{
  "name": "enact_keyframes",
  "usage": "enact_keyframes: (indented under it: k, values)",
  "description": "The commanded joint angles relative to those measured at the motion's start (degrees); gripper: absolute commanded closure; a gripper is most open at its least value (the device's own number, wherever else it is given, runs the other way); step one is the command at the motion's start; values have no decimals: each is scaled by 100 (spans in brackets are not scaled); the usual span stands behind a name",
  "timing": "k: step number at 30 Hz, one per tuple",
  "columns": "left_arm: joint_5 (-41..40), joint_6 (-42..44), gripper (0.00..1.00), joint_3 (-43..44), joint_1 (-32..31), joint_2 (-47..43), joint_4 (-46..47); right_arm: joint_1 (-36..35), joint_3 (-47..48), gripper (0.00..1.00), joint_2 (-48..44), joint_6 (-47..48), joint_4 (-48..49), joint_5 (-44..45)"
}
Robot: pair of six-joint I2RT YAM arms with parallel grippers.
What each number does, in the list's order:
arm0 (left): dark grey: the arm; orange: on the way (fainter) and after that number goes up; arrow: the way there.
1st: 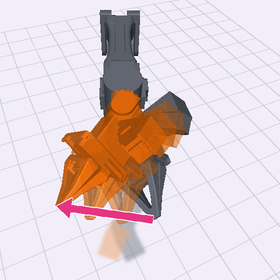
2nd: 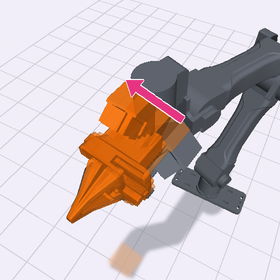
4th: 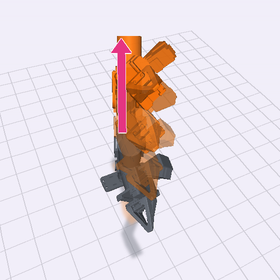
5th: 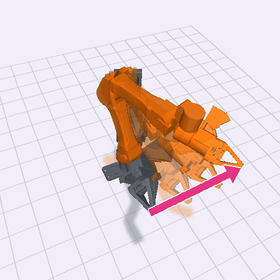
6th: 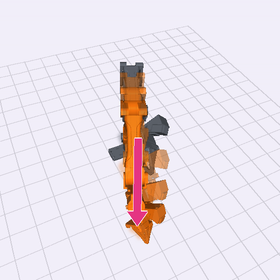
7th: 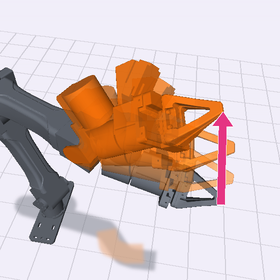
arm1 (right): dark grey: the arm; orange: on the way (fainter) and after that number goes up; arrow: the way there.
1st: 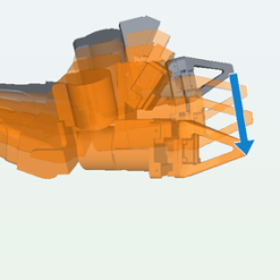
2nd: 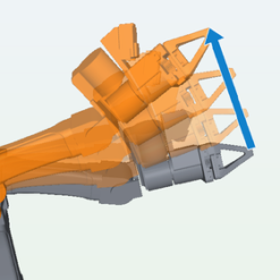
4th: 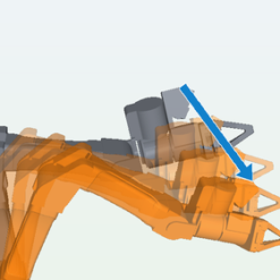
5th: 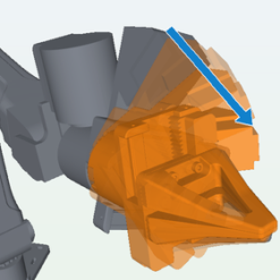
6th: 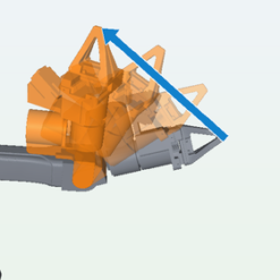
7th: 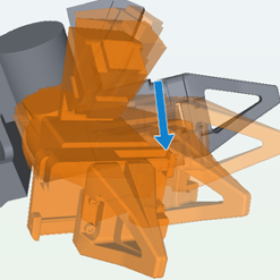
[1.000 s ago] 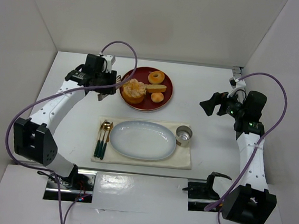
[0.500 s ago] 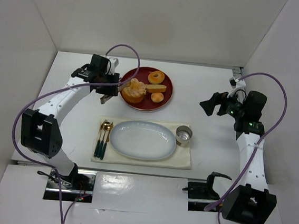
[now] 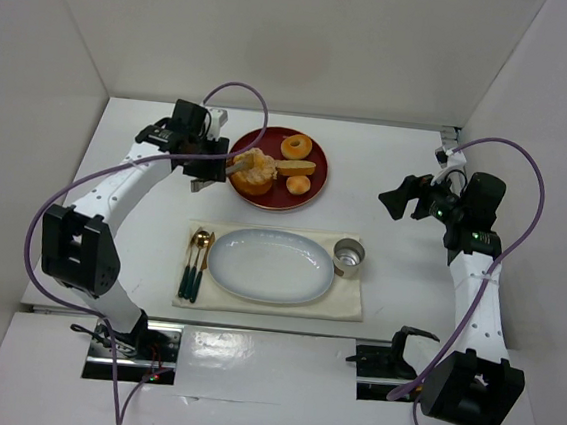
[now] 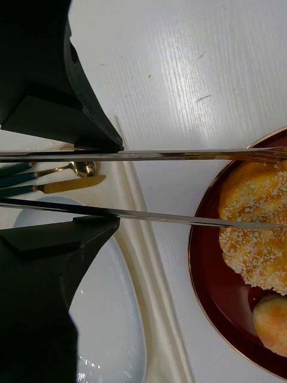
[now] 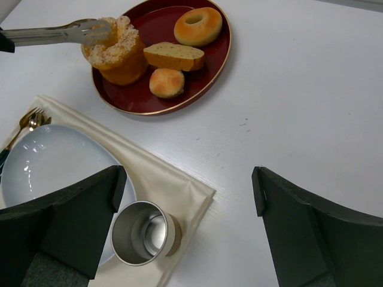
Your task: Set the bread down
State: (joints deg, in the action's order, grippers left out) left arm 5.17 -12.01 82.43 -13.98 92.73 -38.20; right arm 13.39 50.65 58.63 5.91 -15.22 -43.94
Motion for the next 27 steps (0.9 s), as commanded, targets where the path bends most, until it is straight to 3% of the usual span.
enact_keyframes:
  k: [1,5,14,18,27]
  values:
    - [204,102,39,300,-17,-36,-83,32,173,0,-150,86,90,0]
    - [204,102,46,247,-17,69,-31,32,173,0,-150,86,90,0]
    - [151,102,78,300,35,307,-30,32,173,0,-150,86,90,0]
    - [151,-20,100,300,35,246,75,32,173,0,-150,86,90,0]
    - [292,-144,100,316,202,-553,303,32,173,0,-150,86,90,0]
